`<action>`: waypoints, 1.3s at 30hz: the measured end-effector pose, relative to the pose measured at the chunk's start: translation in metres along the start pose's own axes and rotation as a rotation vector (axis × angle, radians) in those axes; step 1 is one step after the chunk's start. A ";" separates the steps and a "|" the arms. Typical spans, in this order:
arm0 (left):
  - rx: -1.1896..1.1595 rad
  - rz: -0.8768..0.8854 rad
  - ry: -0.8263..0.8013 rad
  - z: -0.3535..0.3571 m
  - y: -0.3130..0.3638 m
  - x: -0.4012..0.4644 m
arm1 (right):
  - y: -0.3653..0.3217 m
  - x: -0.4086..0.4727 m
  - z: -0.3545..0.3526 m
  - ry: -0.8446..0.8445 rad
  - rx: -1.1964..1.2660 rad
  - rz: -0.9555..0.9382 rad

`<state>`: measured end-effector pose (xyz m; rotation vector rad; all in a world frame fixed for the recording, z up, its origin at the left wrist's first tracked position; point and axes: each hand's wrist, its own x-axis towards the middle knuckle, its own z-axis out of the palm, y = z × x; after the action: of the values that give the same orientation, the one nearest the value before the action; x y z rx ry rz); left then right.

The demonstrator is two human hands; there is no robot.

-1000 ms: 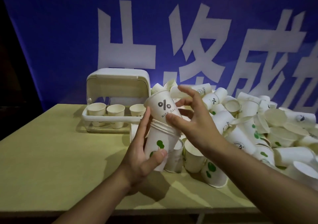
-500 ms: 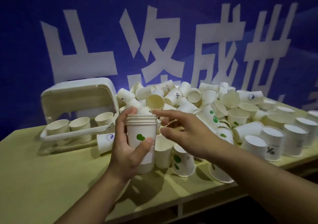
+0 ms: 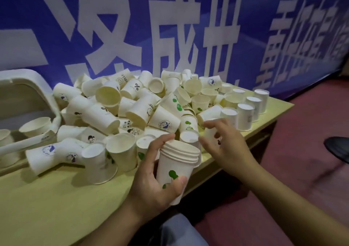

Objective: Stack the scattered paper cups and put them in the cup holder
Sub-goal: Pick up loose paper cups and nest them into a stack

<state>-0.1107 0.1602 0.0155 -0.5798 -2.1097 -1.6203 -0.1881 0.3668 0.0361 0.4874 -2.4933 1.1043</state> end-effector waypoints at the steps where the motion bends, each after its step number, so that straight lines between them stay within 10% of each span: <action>1: -0.004 -0.027 -0.018 0.002 -0.004 -0.004 | 0.000 -0.002 0.005 -0.047 -0.013 -0.004; 26: -0.022 -0.105 -0.135 0.021 -0.020 0.000 | -0.017 -0.025 0.028 0.133 0.899 0.113; 39: -0.001 -0.085 -0.135 0.016 -0.033 0.006 | -0.013 -0.024 0.010 -0.086 0.718 0.096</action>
<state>-0.1351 0.1684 -0.0115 -0.6237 -2.2593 -1.6712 -0.1632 0.3548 0.0274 0.6105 -2.1376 2.0570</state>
